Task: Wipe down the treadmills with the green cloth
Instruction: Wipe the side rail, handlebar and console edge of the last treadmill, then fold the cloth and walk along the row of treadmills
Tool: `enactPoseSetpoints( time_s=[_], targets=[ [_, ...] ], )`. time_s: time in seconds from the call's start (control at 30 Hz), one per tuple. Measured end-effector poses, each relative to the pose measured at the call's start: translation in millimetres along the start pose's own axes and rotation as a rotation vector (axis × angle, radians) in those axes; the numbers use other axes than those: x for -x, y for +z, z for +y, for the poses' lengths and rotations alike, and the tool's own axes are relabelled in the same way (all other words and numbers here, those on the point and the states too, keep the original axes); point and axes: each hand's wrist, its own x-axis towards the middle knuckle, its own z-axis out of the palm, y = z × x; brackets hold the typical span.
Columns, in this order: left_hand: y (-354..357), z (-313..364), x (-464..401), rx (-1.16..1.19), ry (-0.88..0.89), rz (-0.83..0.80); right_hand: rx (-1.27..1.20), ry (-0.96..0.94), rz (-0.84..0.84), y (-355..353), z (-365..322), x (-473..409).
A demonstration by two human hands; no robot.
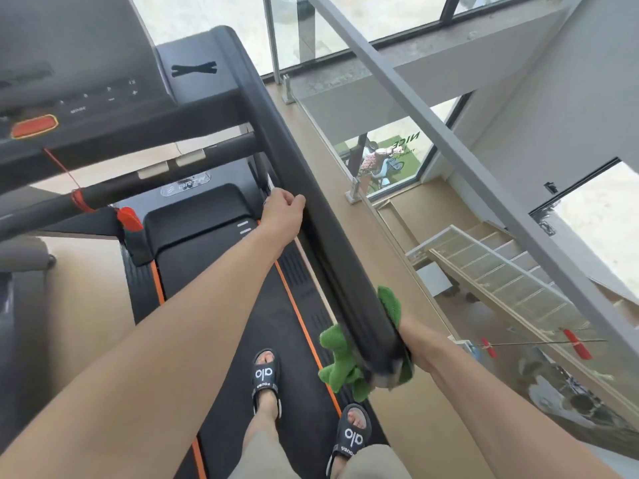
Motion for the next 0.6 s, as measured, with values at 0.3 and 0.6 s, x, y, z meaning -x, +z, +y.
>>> enactPoseSetpoints(
  time_s=[0.3, 0.6],
  targets=[
    [-9.3, -73.7, 96.0, 0.043, -0.239, -0.279, 0.612, -0.01, 0.142, -29.1, -16.5, 62.2],
    [-69.1, -54.2, 164.5, 0.648, -0.233, -0.71, -0.128, -0.232, -0.395, 73.8, -90.3, 142.6]
  ],
)
